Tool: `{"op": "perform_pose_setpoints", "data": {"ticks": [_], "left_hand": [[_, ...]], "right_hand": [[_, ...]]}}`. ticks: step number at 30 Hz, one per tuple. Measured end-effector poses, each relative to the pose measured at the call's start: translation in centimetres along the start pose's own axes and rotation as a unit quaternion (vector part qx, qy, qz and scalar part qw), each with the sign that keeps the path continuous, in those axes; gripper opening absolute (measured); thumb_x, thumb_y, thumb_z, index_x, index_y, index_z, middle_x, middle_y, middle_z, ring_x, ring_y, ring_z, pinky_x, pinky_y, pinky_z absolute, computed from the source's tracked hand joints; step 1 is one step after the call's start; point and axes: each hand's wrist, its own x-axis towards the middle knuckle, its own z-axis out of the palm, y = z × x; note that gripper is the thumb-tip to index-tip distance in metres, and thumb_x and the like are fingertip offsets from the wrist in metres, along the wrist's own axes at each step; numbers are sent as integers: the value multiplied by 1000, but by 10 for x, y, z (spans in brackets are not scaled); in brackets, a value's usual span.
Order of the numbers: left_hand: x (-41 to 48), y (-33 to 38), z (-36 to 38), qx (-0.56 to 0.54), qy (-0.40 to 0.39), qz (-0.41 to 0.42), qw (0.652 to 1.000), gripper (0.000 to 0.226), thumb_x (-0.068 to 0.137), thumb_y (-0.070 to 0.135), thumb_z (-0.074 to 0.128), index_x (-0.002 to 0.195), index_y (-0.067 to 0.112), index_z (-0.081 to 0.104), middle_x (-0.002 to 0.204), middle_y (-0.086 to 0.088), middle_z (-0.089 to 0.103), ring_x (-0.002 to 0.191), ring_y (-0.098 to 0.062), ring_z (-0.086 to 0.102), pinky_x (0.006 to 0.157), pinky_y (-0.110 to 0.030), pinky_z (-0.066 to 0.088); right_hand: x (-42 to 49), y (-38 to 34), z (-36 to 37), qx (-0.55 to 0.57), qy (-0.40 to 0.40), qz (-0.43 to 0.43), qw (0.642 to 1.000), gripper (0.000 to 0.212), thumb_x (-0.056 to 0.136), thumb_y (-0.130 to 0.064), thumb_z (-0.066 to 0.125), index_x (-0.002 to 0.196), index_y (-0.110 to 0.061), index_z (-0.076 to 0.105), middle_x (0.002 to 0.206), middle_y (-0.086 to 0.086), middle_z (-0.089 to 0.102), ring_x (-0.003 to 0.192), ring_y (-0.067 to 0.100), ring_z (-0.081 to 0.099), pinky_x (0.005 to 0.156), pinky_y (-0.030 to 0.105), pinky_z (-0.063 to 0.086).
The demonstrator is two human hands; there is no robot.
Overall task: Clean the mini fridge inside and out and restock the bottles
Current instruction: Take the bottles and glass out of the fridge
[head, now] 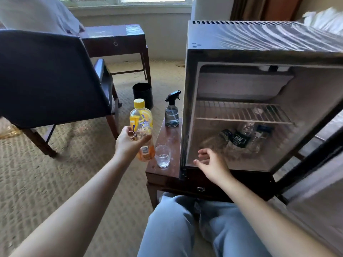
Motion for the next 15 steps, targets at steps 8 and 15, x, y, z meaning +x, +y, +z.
{"op": "perform_pose_setpoints", "data": {"ticks": [8, 15], "left_hand": [[66, -6, 40, -20, 39, -31, 999, 52, 65, 41, 84, 105, 24, 56, 102, 5, 67, 96, -13, 63, 86, -31, 50], [106, -34, 87, 63, 5, -41, 997, 57, 63, 43, 85, 109, 23, 56, 107, -1, 62, 97, -18, 61, 89, -37, 49]], "right_hand": [[38, 20, 3, -27, -5, 25, 999, 21, 82, -24, 74, 98, -25, 60, 93, -8, 64, 92, 20, 64, 86, 39, 51], [59, 37, 3, -27, 11, 36, 999, 15, 84, -20, 72, 96, -20, 62, 85, -8, 61, 82, 11, 57, 71, 20, 37]]}}
